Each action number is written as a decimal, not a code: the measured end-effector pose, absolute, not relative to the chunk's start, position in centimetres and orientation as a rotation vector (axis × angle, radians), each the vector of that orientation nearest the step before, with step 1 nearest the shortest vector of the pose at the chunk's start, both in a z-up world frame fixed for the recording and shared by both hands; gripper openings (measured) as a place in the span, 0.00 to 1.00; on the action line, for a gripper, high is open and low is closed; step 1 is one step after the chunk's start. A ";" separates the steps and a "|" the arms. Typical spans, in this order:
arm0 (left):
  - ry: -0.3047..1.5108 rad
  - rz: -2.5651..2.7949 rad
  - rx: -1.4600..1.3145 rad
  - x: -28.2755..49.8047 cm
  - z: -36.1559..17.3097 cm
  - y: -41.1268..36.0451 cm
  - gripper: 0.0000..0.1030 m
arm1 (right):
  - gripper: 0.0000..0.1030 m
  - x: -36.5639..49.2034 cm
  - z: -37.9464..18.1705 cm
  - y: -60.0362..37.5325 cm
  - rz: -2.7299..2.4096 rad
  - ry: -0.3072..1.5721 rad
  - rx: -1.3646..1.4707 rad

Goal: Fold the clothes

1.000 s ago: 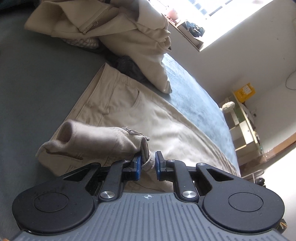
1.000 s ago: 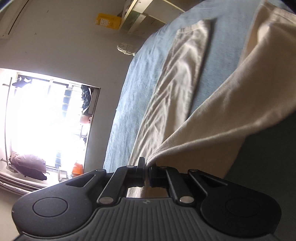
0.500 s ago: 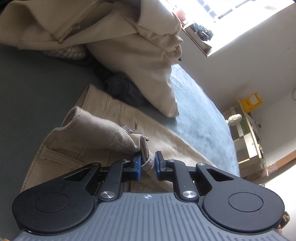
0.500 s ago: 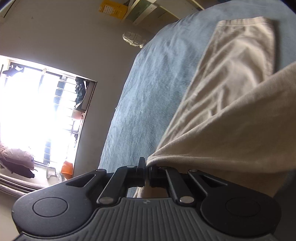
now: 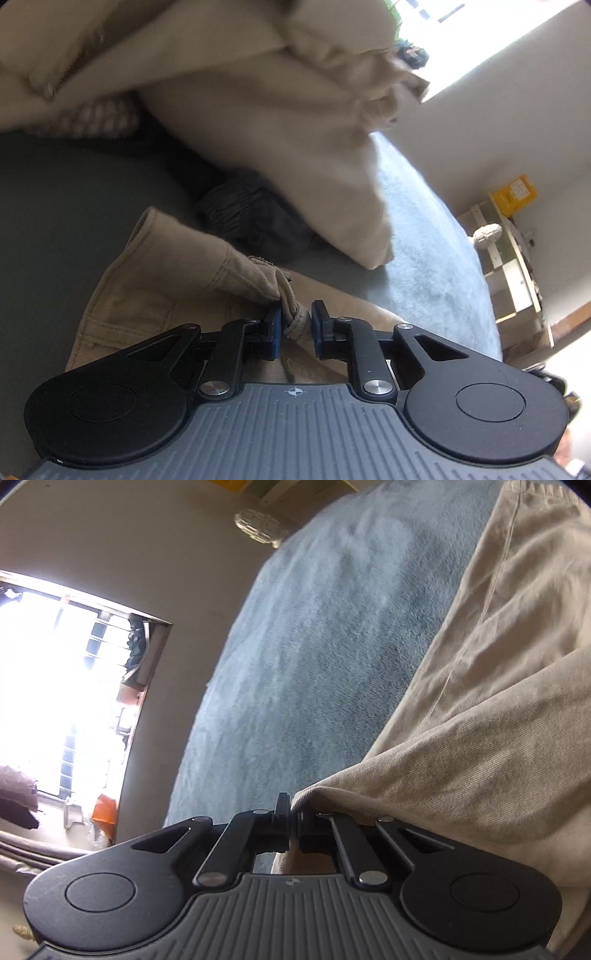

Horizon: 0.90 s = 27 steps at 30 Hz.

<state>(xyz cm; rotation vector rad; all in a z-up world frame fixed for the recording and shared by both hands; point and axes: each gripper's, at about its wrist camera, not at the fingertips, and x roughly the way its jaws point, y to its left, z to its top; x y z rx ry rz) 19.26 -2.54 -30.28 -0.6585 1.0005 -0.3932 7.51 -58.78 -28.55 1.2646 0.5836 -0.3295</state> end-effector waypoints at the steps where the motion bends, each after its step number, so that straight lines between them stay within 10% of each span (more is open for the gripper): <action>1: 1.028 -0.392 -0.711 19.7 -30.7 -2.1 0.19 | 0.06 7.7 -29.4 -59.0 -0.358 0.607 1.301; 4: 1.058 -0.386 -0.905 20.0 -31.6 -0.5 0.32 | 0.13 7.9 -31.1 -59.3 -0.389 0.647 1.396; 8: 1.016 -0.353 -1.251 19.5 -32.7 1.8 0.61 | 0.49 8.1 -30.4 -58.8 -0.343 0.685 1.388; 11: 1.011 -0.341 -1.306 18.5 -32.3 2.2 0.63 | 0.60 7.9 -29.5 -58.4 -0.325 0.730 1.376; 27: 1.236 -0.550 -0.935 3.2 -28.8 1.9 0.75 | 0.68 -8.9 -27.6 -52.9 -0.179 0.630 1.494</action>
